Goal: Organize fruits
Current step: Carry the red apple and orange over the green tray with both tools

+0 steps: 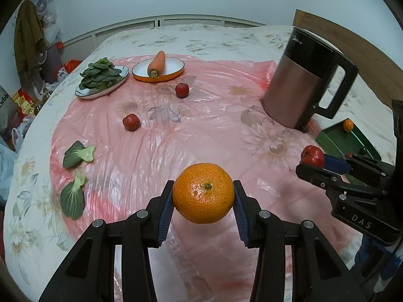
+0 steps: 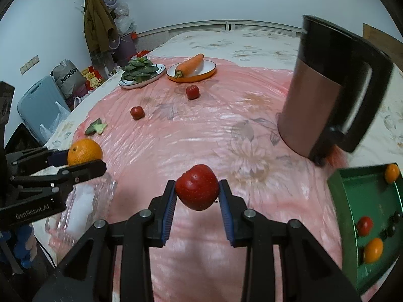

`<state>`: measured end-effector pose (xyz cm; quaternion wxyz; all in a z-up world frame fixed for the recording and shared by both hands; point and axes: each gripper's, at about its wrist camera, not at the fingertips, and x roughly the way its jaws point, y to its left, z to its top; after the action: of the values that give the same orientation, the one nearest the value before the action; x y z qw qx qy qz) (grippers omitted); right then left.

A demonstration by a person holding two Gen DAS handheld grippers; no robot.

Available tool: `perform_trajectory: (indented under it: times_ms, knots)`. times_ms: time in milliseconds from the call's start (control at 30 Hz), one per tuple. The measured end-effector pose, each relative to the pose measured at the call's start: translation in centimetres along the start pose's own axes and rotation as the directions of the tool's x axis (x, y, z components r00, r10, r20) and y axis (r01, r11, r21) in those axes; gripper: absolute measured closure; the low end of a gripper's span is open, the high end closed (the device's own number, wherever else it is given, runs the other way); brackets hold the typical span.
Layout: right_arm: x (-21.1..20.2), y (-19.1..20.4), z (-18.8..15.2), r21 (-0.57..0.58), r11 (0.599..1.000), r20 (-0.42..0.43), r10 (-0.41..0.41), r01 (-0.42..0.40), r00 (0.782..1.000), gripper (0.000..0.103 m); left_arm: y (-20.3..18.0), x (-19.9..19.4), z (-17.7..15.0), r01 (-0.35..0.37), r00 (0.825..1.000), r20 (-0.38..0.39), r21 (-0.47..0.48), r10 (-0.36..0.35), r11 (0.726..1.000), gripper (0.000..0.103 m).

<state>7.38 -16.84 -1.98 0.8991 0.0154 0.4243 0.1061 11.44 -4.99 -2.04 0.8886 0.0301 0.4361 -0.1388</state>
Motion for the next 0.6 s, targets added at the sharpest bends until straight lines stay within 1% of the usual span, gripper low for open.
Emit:
perform_trajectory:
  times_ms: [267, 600]
  knots:
    - [-3.3, -1.0, -2.8, 0.029, 0.999, 0.012, -0.029, 0.029, 1.000, 0.103, -2.8, -2.0, -1.9, 0.001, 1.000, 0.012, 0.054, -0.002, 0.999, 0.064]
    - [-7.1, -3.7, -5.6, 0.080, 0.994, 0.032, -0.078, 0.075, 0.996, 0.103, -6.4, -3.6, -2.7, 0.017, 0.999, 0.025, 0.128, -0.021, 0.992, 0.064]
